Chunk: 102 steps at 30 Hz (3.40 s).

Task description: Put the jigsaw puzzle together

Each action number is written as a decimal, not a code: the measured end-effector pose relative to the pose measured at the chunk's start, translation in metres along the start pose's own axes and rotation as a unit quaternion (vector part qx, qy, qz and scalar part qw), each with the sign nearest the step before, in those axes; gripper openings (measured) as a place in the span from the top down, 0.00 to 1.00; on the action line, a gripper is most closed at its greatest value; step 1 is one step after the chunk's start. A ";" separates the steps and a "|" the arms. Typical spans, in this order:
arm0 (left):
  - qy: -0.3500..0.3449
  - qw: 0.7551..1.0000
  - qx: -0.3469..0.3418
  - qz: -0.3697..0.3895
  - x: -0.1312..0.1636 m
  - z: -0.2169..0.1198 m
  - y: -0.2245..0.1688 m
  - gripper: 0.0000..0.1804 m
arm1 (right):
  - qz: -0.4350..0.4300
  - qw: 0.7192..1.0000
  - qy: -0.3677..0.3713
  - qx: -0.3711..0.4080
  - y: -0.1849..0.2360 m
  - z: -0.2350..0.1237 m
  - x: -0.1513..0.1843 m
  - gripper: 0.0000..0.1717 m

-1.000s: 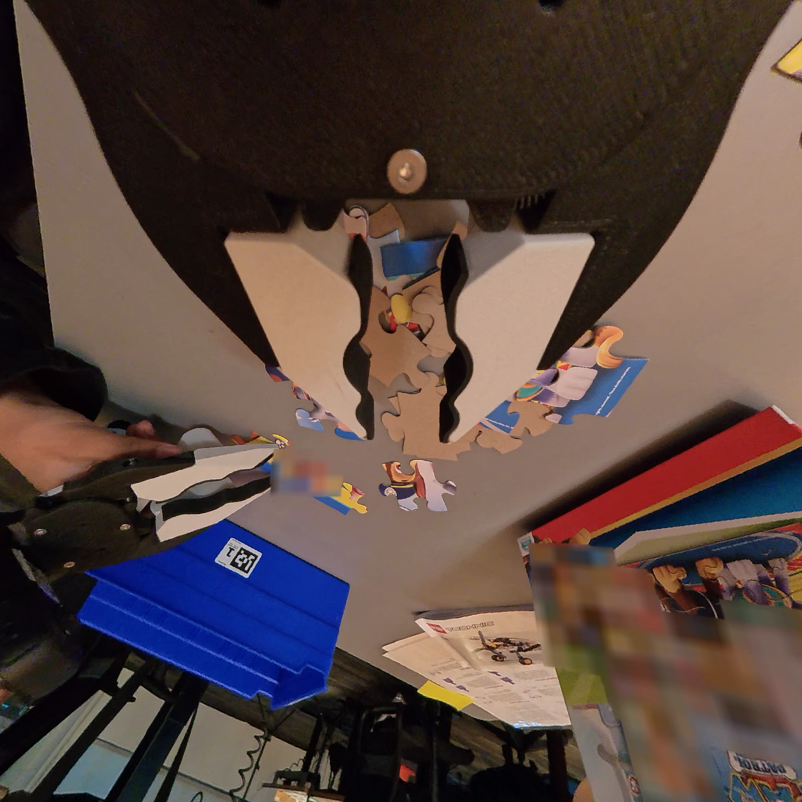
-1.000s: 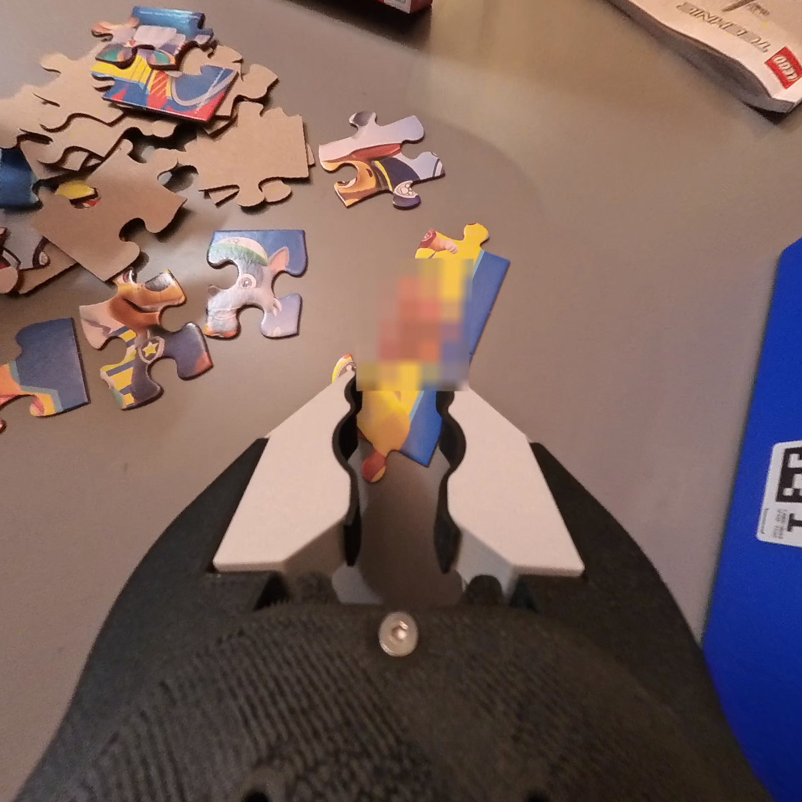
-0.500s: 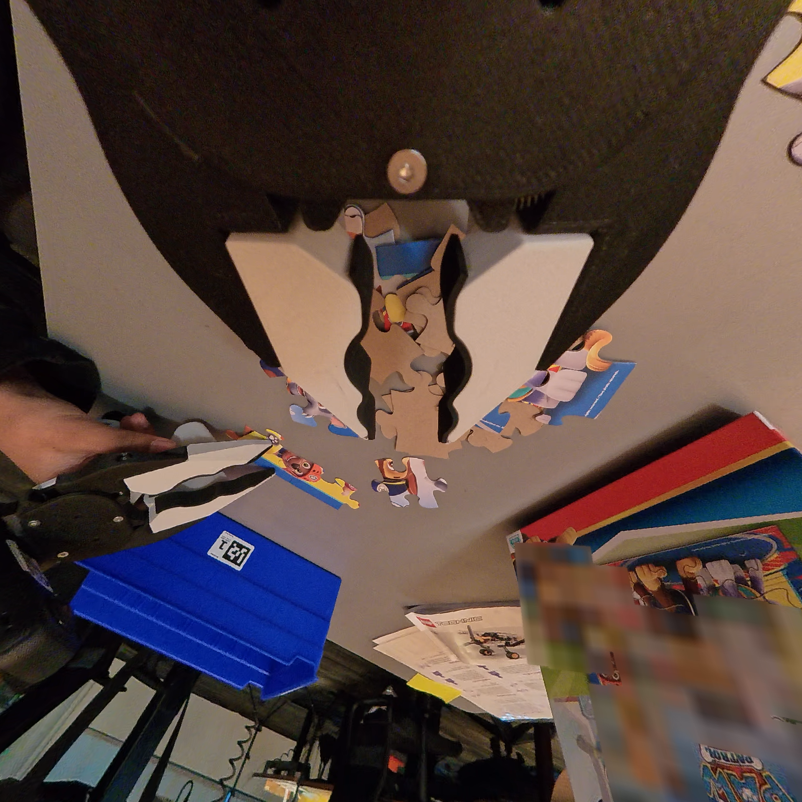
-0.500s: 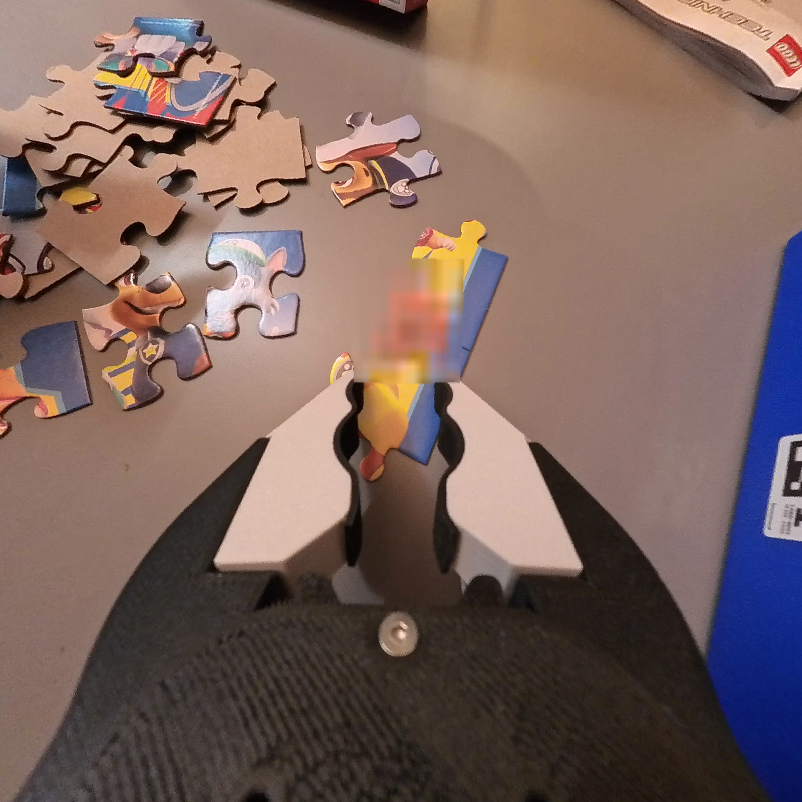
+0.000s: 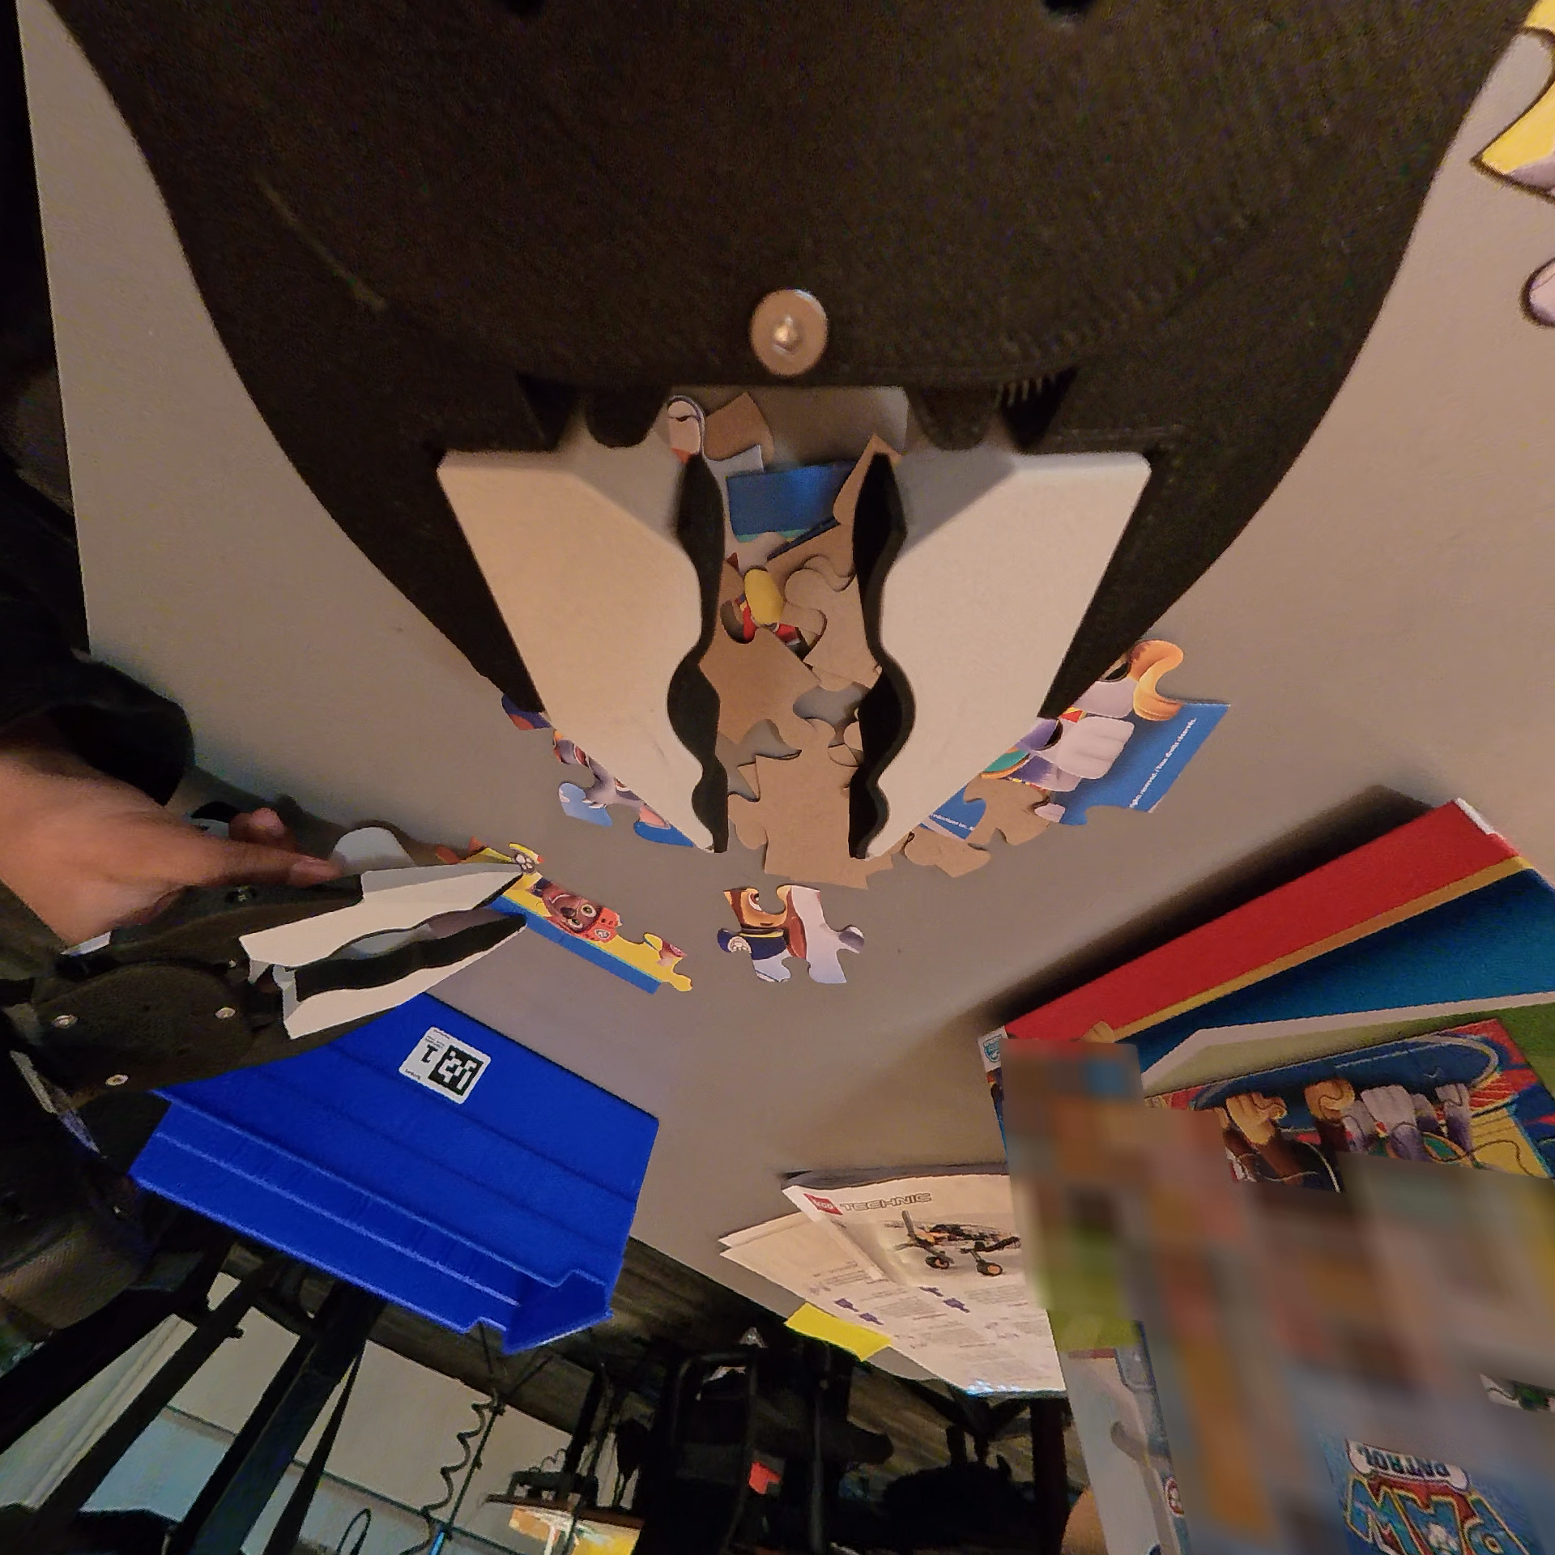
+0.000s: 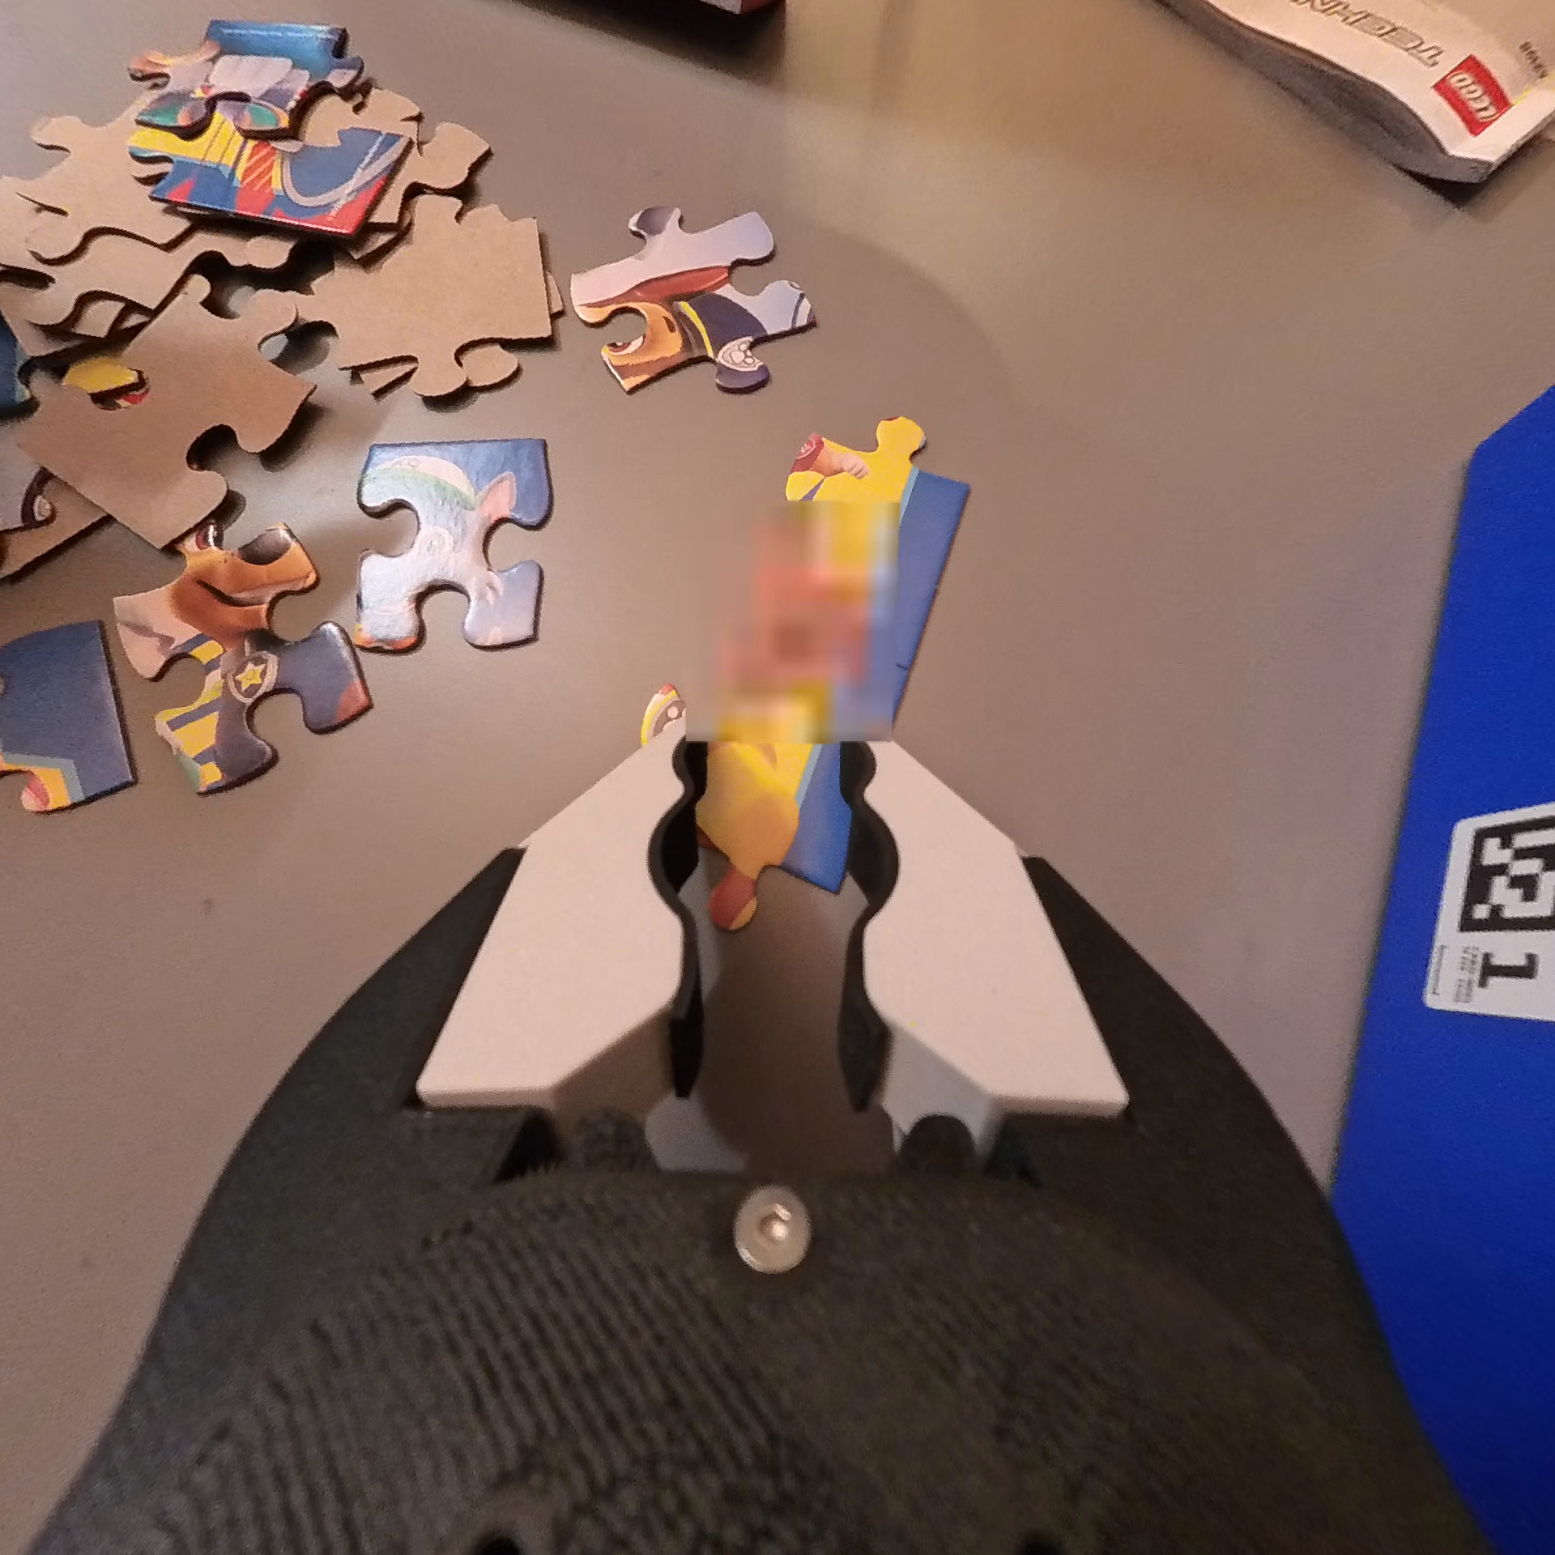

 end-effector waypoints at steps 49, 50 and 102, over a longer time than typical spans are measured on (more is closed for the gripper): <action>-0.212 0.940 -0.230 -0.137 0.007 -0.191 0.132 0.79 | -0.041 0.996 -0.001 -0.079 0.057 0.035 -0.039 0.79; -0.196 0.943 -0.239 -0.125 0.007 -0.185 0.131 0.79 | -0.040 0.996 -0.002 -0.078 0.057 0.036 -0.039 0.79; -0.141 0.963 -0.215 -0.078 0.008 -0.146 0.108 0.81 | -0.072 0.989 0.102 -0.075 0.122 -0.072 0.042 0.81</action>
Point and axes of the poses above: each gripper's, where its closed fingertips meet, z out along the fingers, x out of its underside, y = z × x across the jaws, the point moved 8 cm from there along -z, back along the fingers, and after that the axes turned 6 degrees about -z, right-handed, at the moved point
